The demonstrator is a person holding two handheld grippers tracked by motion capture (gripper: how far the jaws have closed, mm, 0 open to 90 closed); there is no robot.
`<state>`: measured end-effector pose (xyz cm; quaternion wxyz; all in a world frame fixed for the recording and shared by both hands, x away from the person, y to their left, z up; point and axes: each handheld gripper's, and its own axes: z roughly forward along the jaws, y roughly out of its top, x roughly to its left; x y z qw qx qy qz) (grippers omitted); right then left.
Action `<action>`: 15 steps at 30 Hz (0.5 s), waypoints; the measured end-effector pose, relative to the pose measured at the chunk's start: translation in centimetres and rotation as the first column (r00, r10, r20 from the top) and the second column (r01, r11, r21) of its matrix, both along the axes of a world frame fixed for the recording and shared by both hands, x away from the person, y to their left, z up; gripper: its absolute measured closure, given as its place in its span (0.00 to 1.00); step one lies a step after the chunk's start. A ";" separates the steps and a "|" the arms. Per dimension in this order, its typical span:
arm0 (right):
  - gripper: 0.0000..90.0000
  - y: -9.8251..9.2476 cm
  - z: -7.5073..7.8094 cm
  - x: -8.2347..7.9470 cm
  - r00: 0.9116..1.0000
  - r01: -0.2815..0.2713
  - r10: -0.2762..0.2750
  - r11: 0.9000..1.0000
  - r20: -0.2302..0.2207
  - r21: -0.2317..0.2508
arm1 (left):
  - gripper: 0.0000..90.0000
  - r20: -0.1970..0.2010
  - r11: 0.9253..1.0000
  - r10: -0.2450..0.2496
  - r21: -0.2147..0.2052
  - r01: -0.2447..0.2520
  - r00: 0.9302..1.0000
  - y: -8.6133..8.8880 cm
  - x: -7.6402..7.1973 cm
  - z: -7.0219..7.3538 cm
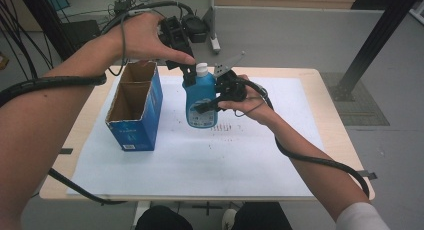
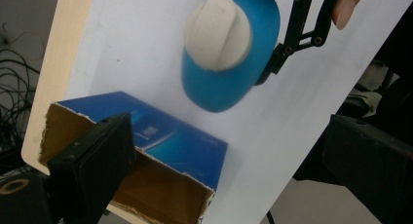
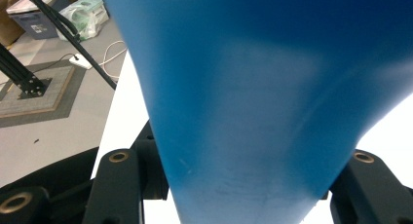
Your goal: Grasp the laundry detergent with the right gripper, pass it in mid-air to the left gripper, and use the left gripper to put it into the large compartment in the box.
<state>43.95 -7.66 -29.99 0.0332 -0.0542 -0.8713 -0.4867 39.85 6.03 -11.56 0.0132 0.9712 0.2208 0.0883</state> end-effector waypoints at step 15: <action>0.48 1.4 0.1 -0.9 0.998 -0.064 0.064 0.997 0.017 0.044 | 0.06 -0.018 1.000 -0.024 -0.004 0.024 1.000 -0.1 0.0 -0.5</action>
